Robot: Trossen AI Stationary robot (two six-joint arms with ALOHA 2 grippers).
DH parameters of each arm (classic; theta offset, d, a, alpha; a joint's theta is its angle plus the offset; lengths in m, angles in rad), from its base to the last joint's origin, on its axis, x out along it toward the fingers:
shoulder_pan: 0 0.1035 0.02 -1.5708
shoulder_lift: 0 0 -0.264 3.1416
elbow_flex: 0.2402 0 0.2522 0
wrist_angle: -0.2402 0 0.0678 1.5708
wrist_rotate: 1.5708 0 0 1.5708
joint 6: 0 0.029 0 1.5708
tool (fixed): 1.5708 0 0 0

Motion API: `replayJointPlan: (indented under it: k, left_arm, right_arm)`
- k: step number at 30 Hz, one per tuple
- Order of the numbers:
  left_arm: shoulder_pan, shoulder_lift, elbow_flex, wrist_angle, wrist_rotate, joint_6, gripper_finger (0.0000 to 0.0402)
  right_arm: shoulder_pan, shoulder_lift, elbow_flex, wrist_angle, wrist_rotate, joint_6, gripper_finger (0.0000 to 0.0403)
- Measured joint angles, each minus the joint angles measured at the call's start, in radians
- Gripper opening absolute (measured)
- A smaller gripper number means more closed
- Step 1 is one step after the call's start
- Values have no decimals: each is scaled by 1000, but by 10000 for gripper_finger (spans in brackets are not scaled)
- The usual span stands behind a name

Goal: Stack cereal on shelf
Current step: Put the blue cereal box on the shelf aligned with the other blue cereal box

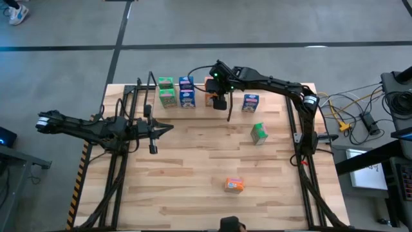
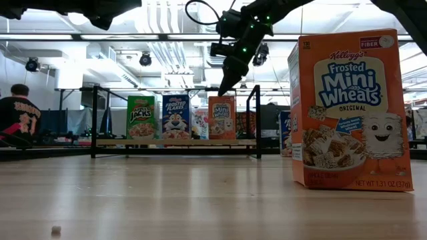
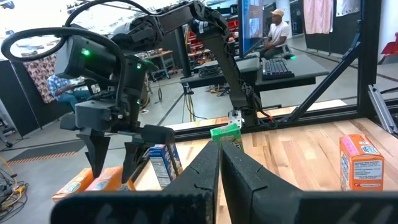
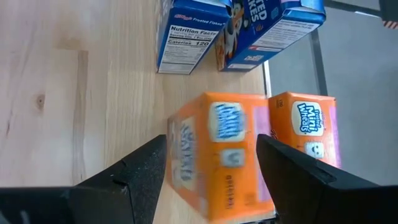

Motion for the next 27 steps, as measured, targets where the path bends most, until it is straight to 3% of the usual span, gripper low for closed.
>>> replayJointPlan:
  k: [8, 19, 27]
  left_arm:
    - [0, 0, 0, 1, 0, -1, 0]
    - [0, 0, 0, 5, 0, -4, 0]
    - [0, 0, 0, 6, 0, -10, 0]
  right_arm:
    - [8, -2, 104, -99, -2, 52, 235]
    - [20, -3, 294, -384, -5, 141, 231]
    - [12, -23, 299, -557, -4, 184, 230]
